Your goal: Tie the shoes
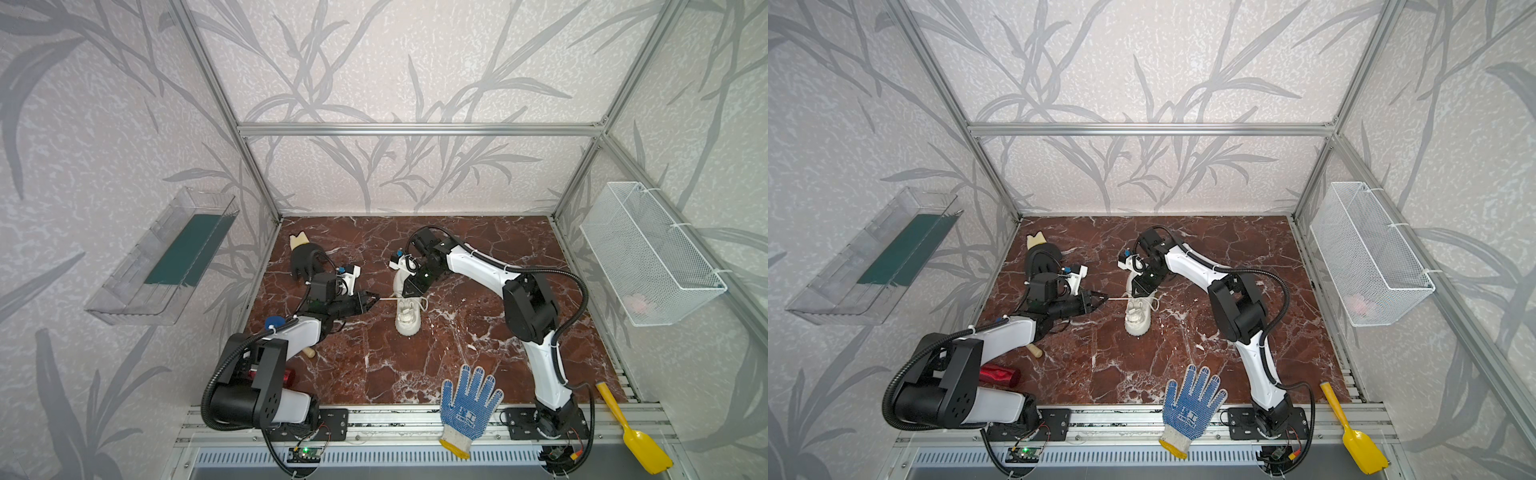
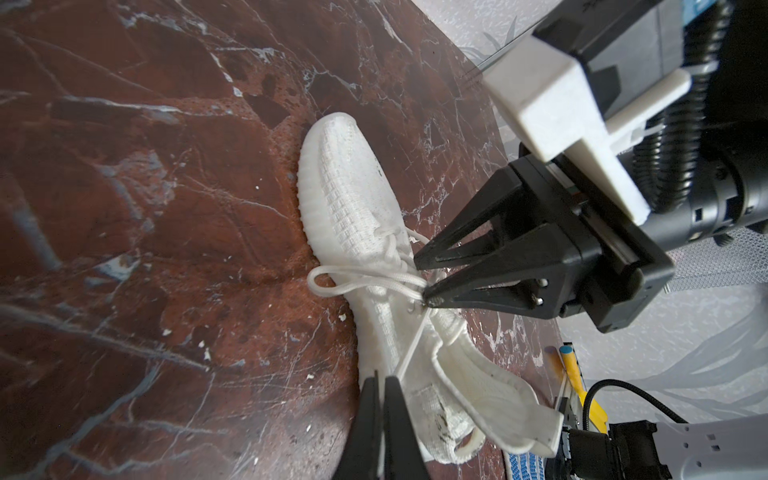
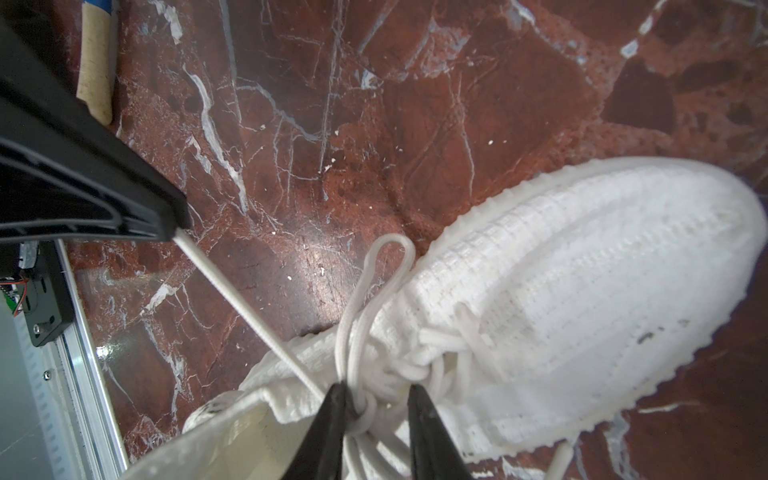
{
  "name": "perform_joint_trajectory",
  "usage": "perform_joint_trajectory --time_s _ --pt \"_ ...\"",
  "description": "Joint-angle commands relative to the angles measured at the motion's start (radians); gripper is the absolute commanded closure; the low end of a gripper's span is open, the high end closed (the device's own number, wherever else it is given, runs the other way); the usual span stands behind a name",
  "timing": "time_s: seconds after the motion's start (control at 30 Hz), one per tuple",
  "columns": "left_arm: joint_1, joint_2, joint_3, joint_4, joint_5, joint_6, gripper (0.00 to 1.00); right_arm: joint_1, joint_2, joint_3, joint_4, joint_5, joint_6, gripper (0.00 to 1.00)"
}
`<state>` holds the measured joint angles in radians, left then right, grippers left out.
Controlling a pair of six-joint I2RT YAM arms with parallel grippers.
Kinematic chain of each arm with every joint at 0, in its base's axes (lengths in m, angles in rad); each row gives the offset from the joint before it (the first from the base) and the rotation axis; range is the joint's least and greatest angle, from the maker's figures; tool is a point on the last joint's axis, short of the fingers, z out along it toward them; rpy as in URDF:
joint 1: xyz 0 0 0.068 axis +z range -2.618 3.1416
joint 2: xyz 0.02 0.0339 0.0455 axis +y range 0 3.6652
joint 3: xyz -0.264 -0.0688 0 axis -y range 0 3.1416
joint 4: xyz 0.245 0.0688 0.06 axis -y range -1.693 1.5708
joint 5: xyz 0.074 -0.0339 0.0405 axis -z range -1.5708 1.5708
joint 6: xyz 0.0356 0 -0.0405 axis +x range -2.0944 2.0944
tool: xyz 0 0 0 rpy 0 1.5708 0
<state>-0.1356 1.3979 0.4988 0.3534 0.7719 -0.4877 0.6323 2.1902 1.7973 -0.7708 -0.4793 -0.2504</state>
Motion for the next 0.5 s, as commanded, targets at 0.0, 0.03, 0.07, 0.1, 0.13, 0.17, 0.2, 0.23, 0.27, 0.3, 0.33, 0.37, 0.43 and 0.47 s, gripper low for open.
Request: perform_joint_trajectory --time_s 0.0,0.03,0.07,0.1,0.13,0.17,0.2,0.23,0.27,0.3,0.33,0.37,0.43,0.47 --pt "0.014 -0.03 -0.017 -0.056 -0.04 0.035 1.0 -0.002 0.007 -0.016 -0.025 0.034 0.003 0.72" --pt "0.016 -0.027 -0.015 -0.058 -0.039 0.038 1.0 -0.001 0.006 -0.014 -0.024 0.037 0.003 0.72" --pt "0.015 -0.023 -0.014 -0.06 -0.041 0.038 1.0 -0.002 0.006 -0.013 -0.026 0.038 0.003 0.72" --pt "0.015 -0.019 -0.014 -0.058 -0.04 0.038 1.0 -0.002 0.007 -0.012 -0.029 0.036 0.002 0.73" --pt "0.015 -0.014 -0.013 -0.052 -0.037 0.035 1.0 -0.002 0.005 -0.011 -0.029 0.034 0.001 0.73" --pt "0.016 -0.007 -0.012 -0.047 -0.036 0.034 1.0 -0.002 0.004 -0.012 -0.027 0.033 0.002 0.72" --pt "0.016 -0.003 -0.013 -0.048 -0.036 0.037 1.0 -0.002 0.004 -0.011 -0.028 0.034 0.003 0.72" --pt "0.016 0.0 -0.014 -0.051 -0.041 0.042 1.0 -0.002 0.005 -0.01 -0.029 0.034 0.003 0.73" --pt "0.015 0.002 -0.016 -0.052 -0.046 0.046 1.0 -0.002 0.005 -0.01 -0.029 0.036 0.003 0.72" --pt "0.015 0.003 -0.018 -0.051 -0.047 0.047 1.0 -0.002 0.006 -0.01 -0.03 0.037 0.002 0.72" --pt "0.016 0.006 -0.019 -0.05 -0.047 0.047 1.0 -0.001 0.006 -0.009 -0.034 0.036 -0.001 0.72" --pt "0.014 0.012 -0.019 -0.04 -0.044 0.043 1.0 -0.001 0.005 -0.01 -0.034 0.036 -0.003 0.72" --pt "0.012 0.029 -0.017 -0.028 -0.039 0.038 1.0 -0.002 0.002 -0.008 -0.036 0.032 -0.004 0.72" --pt "0.012 0.042 -0.014 -0.022 -0.037 0.037 1.0 -0.002 0.0 -0.008 -0.036 0.03 -0.005 0.72"
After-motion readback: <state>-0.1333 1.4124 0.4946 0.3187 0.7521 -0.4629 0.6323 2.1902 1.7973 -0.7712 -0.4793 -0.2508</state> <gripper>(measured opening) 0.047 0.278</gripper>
